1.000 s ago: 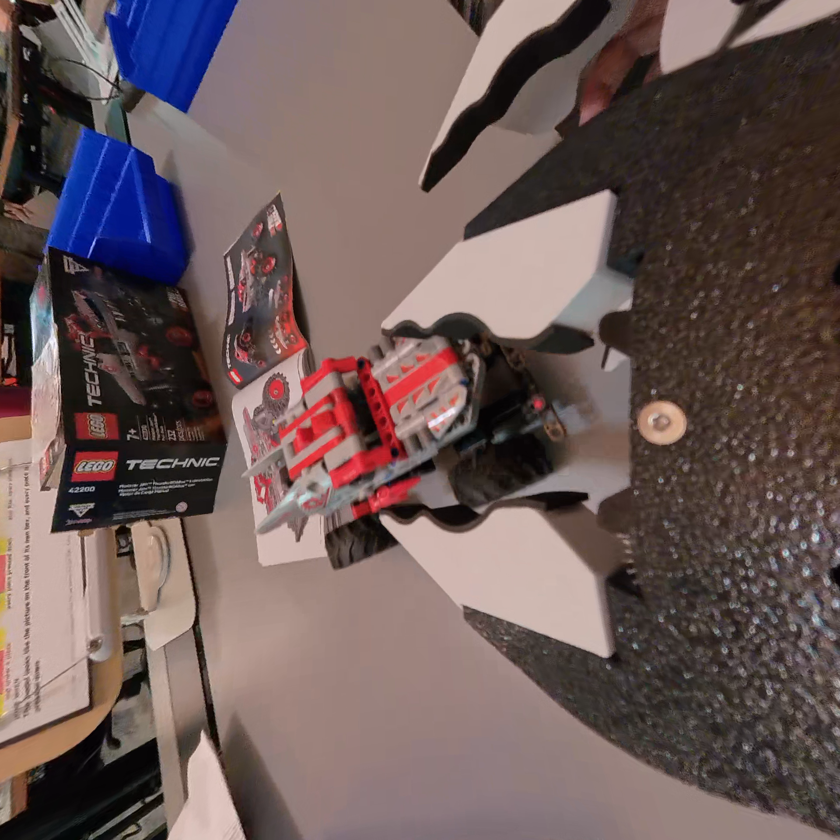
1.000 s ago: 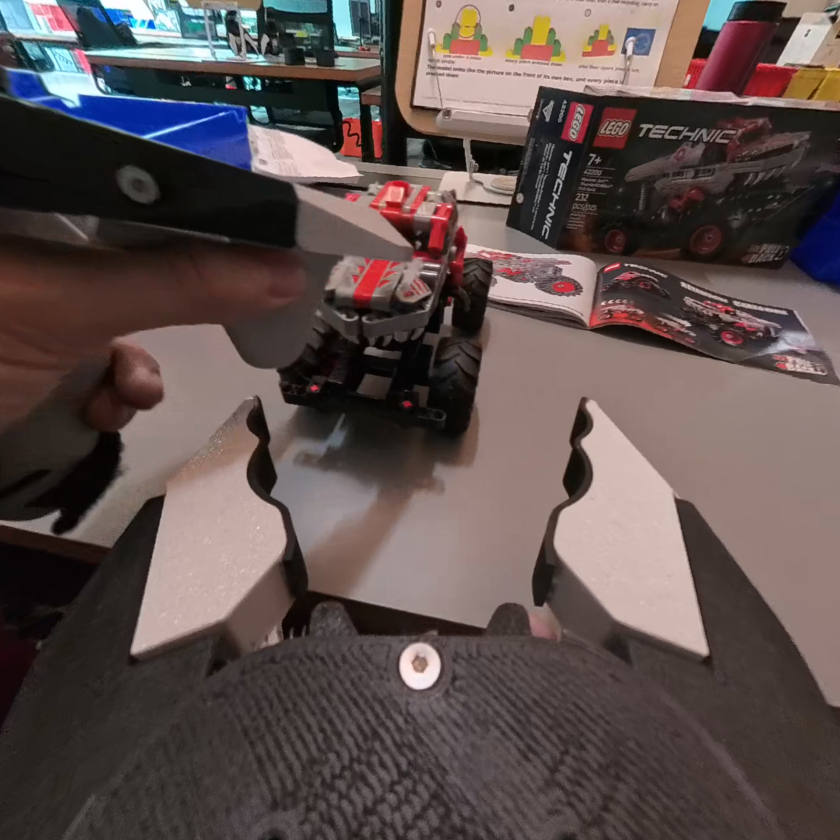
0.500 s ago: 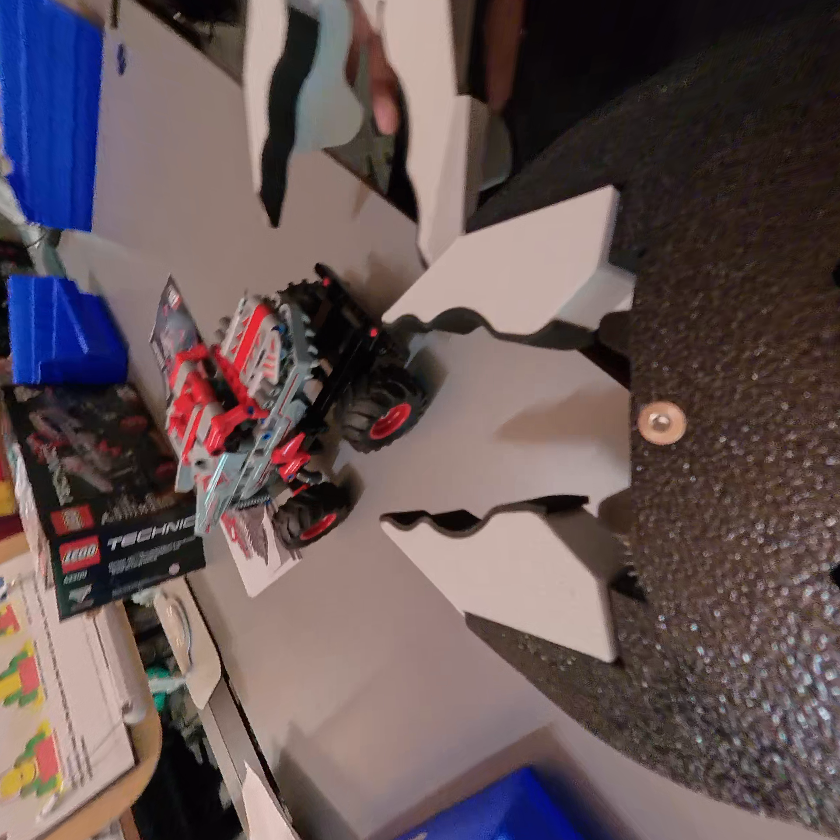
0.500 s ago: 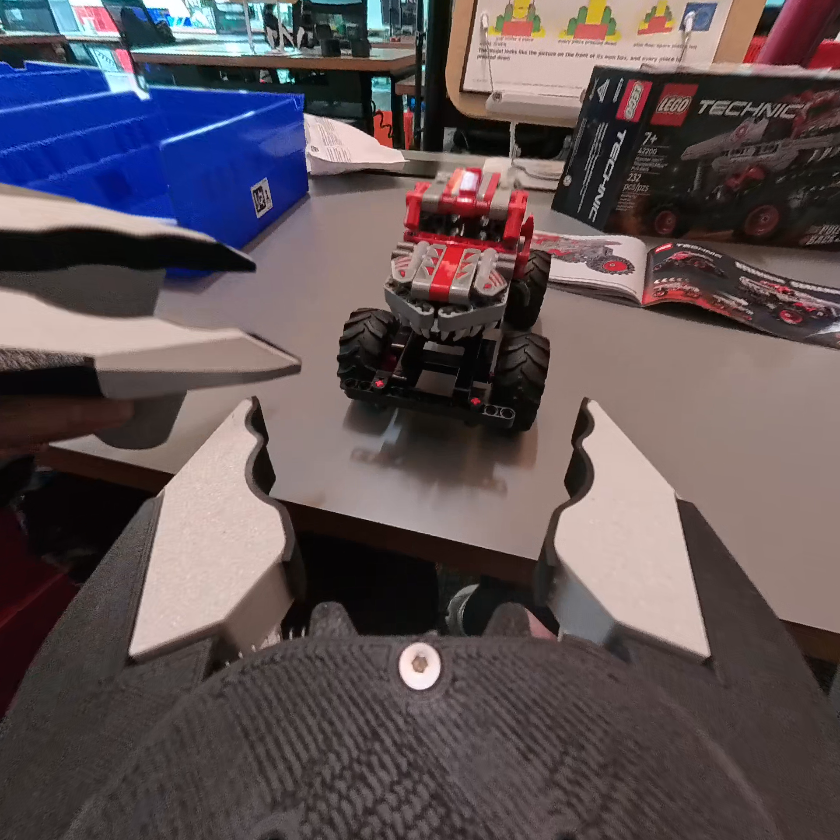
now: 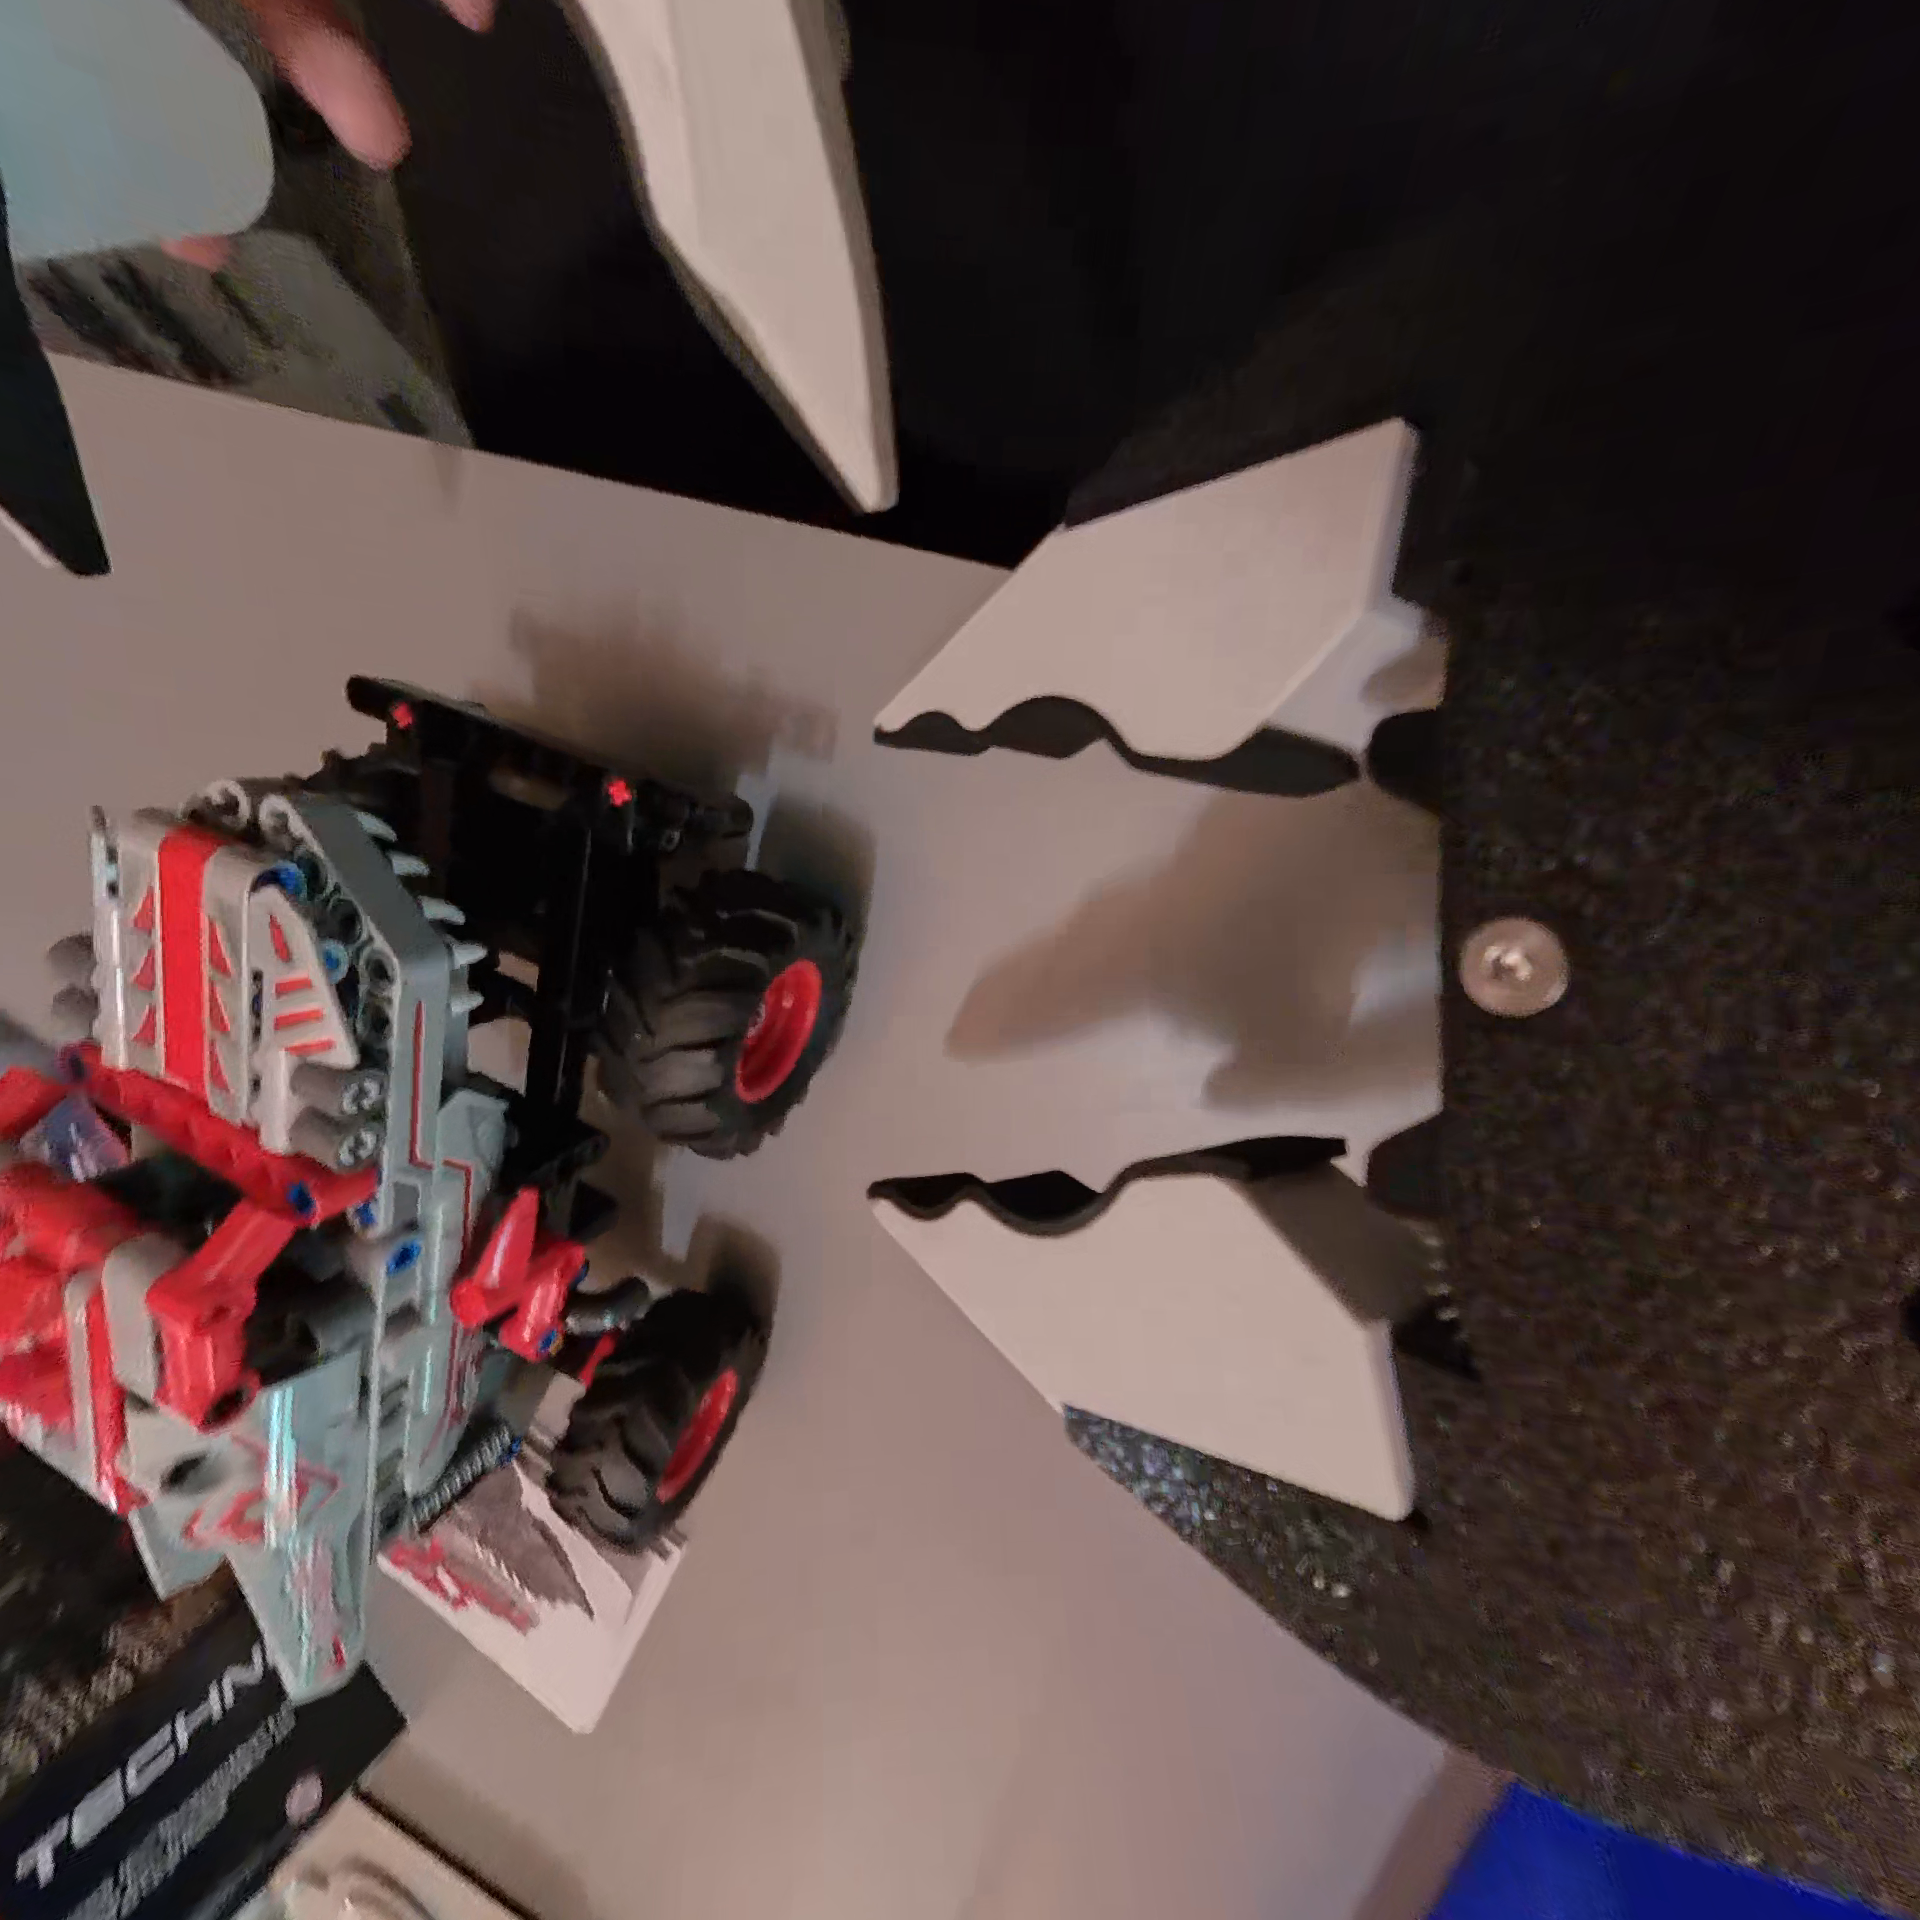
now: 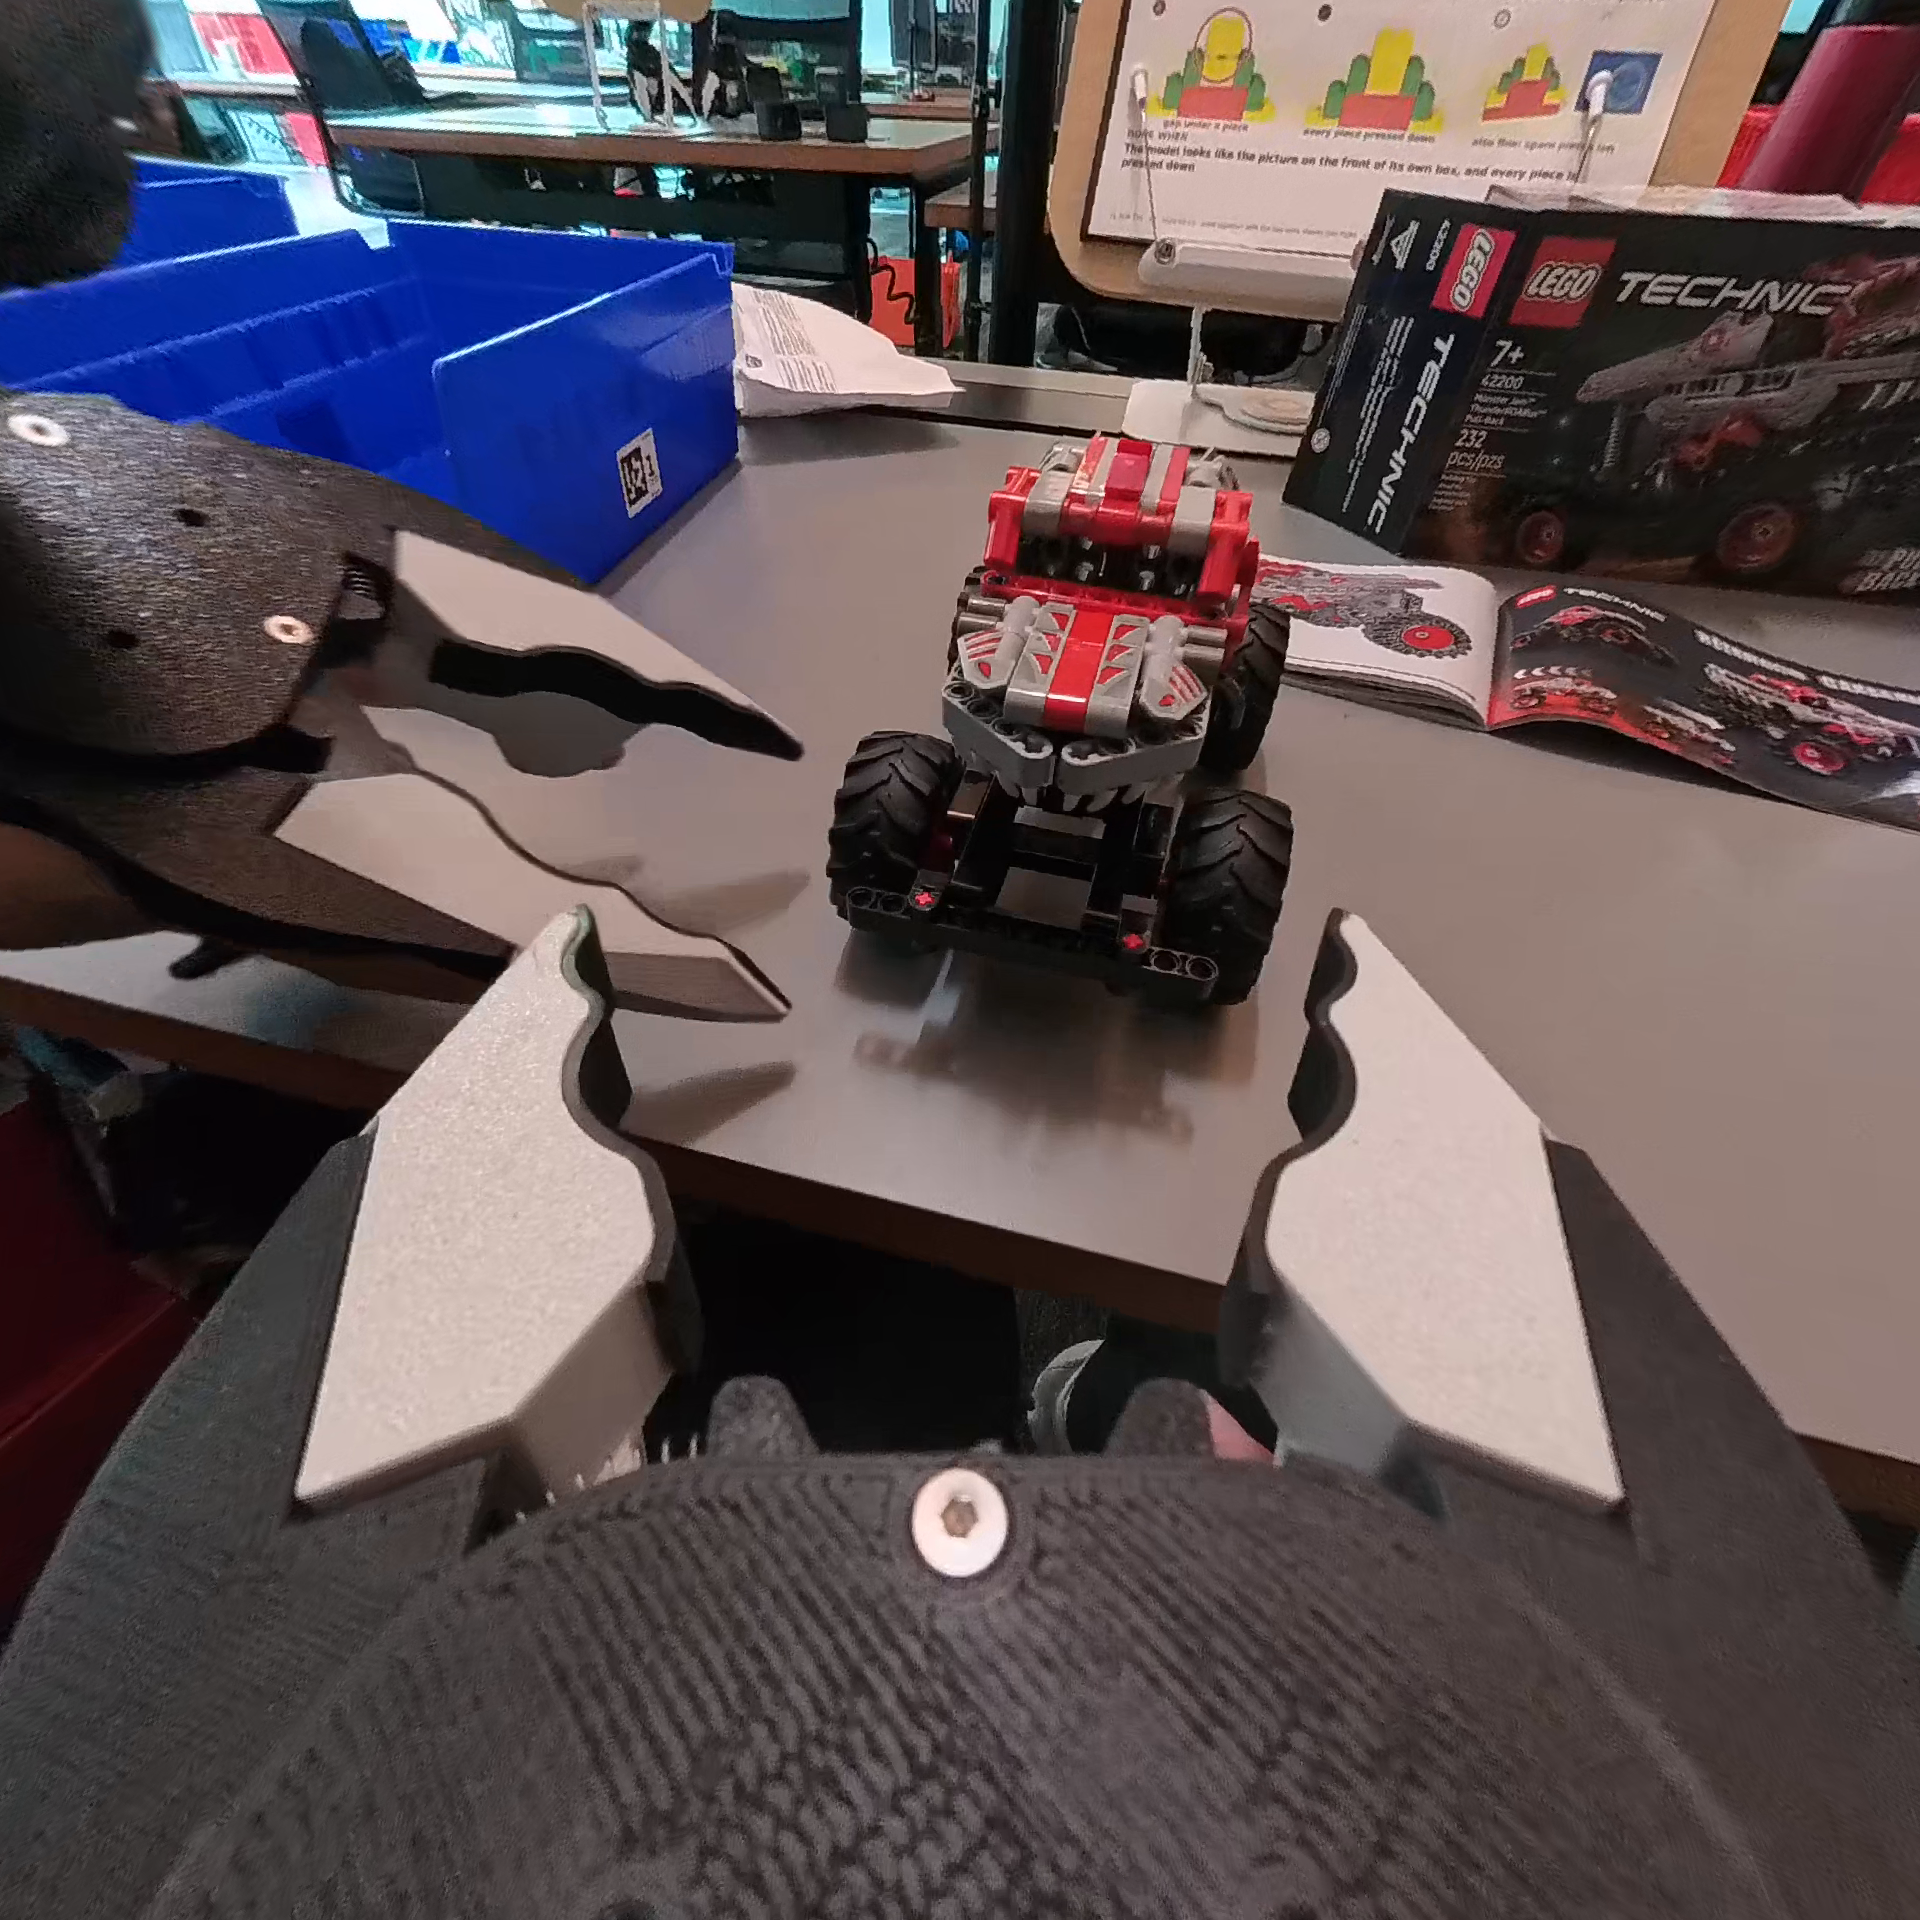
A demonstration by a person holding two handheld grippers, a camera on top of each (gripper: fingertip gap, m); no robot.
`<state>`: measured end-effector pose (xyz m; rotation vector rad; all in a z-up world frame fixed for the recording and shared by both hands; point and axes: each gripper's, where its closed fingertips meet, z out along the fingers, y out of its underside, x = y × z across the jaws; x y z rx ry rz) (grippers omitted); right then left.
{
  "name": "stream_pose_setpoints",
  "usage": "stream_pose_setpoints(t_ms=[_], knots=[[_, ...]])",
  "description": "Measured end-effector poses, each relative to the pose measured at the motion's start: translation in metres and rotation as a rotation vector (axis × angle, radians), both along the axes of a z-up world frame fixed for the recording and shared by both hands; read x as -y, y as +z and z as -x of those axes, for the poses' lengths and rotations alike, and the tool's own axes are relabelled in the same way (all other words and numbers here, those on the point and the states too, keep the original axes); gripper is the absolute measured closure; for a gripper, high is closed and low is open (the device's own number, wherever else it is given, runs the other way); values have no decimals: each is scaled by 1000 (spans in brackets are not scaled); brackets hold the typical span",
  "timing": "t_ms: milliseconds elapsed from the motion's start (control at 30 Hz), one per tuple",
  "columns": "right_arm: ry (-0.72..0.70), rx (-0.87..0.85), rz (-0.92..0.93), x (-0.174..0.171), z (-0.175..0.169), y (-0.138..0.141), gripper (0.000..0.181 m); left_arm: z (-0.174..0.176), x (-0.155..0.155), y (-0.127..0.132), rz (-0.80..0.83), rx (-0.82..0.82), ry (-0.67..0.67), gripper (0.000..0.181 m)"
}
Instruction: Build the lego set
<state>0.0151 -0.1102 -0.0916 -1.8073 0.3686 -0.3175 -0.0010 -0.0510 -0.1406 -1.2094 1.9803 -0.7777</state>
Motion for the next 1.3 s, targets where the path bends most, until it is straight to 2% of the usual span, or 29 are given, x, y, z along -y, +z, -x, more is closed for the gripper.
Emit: stream_pose_setpoints(t_ms=[133,333,433,500,633,833,900,933,1000,1067,1133,1300], knots=[[2,6,0,-1,-1,0,51,-16,12,-6,48,-34,-95,99],[6,5,13,-2,-6,-4,51,-35,-8,-18,44,-71,-15,99],[5,4,12,-2,-7,-5,51,-41,-14,-18,44,-81,33,116],[5,-1,14,-2,-8,-6,51,-45,-20,-17,24,-74,78,135],[-6,26,11,-1,-13,-1,52,-47,-16,-17,18,-60,129,136],[18,31,9,4,-20,6,54,-53,18,-14,173,-100,146,140],[-21,44,16,12,-32,10,34,-55,31,-13,242,-109,109,141],[-31,57,29,15,-36,10,29,-56,35,-14,240,-114,94,142],[-26,50,43,20,-39,7,31,-61,38,-15,190,-106,75,146],[-30,39,15,25,-42,9,39,-69,46,-8,190,-62,35,165],[-35,45,13,33,-47,9,39,-75,62,0,227,-22,-40,180],[-86,27,-11,56,-77,7,38,-89,79,-7,183,-59,-91,181]])
